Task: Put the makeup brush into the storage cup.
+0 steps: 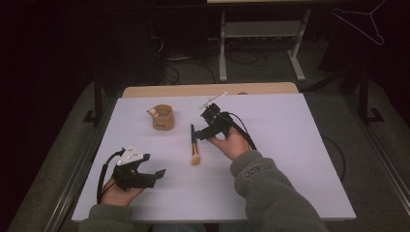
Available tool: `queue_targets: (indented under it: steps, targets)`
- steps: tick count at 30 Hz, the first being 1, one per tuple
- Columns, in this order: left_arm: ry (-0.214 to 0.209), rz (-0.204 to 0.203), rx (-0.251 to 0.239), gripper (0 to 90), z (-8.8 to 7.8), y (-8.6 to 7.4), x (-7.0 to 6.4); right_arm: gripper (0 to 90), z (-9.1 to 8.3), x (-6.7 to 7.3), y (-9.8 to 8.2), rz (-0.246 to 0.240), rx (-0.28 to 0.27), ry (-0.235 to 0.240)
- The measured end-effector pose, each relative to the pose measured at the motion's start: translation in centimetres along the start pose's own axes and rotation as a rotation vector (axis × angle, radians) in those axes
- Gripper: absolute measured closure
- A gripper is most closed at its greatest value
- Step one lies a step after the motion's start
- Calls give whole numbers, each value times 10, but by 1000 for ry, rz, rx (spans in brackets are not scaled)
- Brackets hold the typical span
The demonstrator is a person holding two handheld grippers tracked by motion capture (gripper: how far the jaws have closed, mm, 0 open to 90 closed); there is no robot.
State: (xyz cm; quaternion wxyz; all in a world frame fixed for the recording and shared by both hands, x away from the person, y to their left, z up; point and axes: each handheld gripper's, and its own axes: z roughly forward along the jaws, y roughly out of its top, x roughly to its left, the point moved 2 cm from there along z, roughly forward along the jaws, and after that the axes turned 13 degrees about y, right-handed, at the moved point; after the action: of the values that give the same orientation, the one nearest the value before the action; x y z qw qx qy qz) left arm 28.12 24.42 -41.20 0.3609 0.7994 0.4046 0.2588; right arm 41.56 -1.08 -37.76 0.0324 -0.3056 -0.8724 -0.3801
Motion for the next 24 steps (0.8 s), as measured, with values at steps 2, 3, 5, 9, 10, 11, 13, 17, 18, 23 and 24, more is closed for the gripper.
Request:
queue_targets:
  steps: [2,3,5,9,10,11,13,17,18,23,24]
  targets:
    - [1,4,2,192,0,0,0,305,9,1,4,20,11,0]
    - [1,7,5,192,0,0,1,305,13,1,6,27,23,-2]
    - [1,6,8,192,0,-1,1,305,21,1,8,36,38,-4]
    - [1,3,0,192,0,0,2,307,34,0,9,47,58,-10]
    - [0,5,0,192,0,0,2,310,37,-1,9,49,60,-12]
    - [0,3,2,192,0,0,1,313,40,-2,9,54,64,-11]
    - [0,7,10,193,0,-1,1,319,48,-4,7,80,68,-5]
    - [0,11,7,193,0,0,2,329,56,-7,4,93,76,-3]
    - [0,11,7,192,0,0,2,329,56,-7,4,93,76,-3]
    - [-3,8,3,192,0,0,1,354,66,-8,1,116,84,-20]
    - [-3,8,3,192,0,0,1,354,66,-8,1,116,84,-20]
